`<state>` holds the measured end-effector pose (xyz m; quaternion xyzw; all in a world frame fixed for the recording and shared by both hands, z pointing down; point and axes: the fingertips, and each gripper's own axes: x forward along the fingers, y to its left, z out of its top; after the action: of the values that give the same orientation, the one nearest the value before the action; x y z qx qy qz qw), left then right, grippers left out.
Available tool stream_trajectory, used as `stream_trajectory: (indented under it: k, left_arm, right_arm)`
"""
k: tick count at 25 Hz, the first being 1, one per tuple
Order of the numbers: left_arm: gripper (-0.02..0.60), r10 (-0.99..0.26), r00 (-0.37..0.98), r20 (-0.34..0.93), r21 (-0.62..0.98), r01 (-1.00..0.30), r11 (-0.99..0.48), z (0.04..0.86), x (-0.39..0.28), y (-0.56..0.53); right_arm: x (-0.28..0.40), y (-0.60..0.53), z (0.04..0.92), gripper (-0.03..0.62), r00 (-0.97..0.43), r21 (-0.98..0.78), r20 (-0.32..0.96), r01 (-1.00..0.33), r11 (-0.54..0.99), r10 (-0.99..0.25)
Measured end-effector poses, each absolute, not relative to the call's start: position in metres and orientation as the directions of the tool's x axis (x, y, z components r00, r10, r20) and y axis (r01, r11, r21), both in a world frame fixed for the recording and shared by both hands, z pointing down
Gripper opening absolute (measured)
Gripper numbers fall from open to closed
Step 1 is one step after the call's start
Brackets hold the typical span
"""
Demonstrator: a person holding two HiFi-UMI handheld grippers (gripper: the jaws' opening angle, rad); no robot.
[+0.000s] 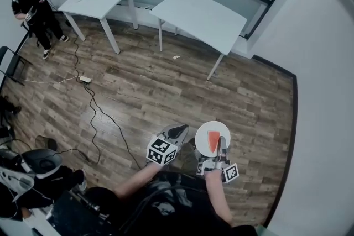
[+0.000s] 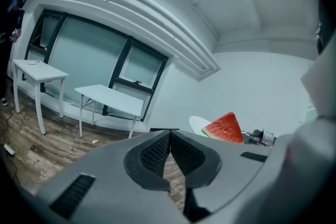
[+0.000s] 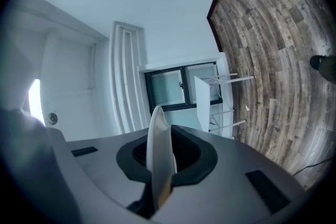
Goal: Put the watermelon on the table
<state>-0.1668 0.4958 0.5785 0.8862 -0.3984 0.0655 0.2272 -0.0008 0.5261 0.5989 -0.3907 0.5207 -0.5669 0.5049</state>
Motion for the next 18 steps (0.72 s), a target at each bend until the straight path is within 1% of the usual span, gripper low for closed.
stream_trajectory:
  k: [4,7,13,18]
  left_arm:
    - [0.005,-0.697,0.652,0.299,0.333,-0.755,-0.564,0.579,-0.160,0.453]
    - [0.005,-0.696,0.651,0.304,0.323,-0.758,-0.567,0.578,-0.143,0.420]
    - [0.005,-0.700,0.661,0.271,0.289,-0.750,-0.595,0.560,-0.076,0.356]
    - [0.005,-0.700,0.643,0.312,0.300,-0.765,-0.570,0.574,-0.057,0.324]
  right_arm:
    - [0.001,0.477,0.599,0.028,-0.211,-0.988,-0.084,0.148,0.053,-0.974]
    - [0.006,0.444,0.589,0.028,-0.248,-0.988,-0.100,0.137,0.068,-0.964]
    - [0.053,0.370,0.582,0.028,-0.251,-0.982,-0.130,0.165,0.090,-0.959]
    - [0.082,0.336,0.588,0.028,-0.244,-0.980,-0.136,0.177,0.093,-0.960]
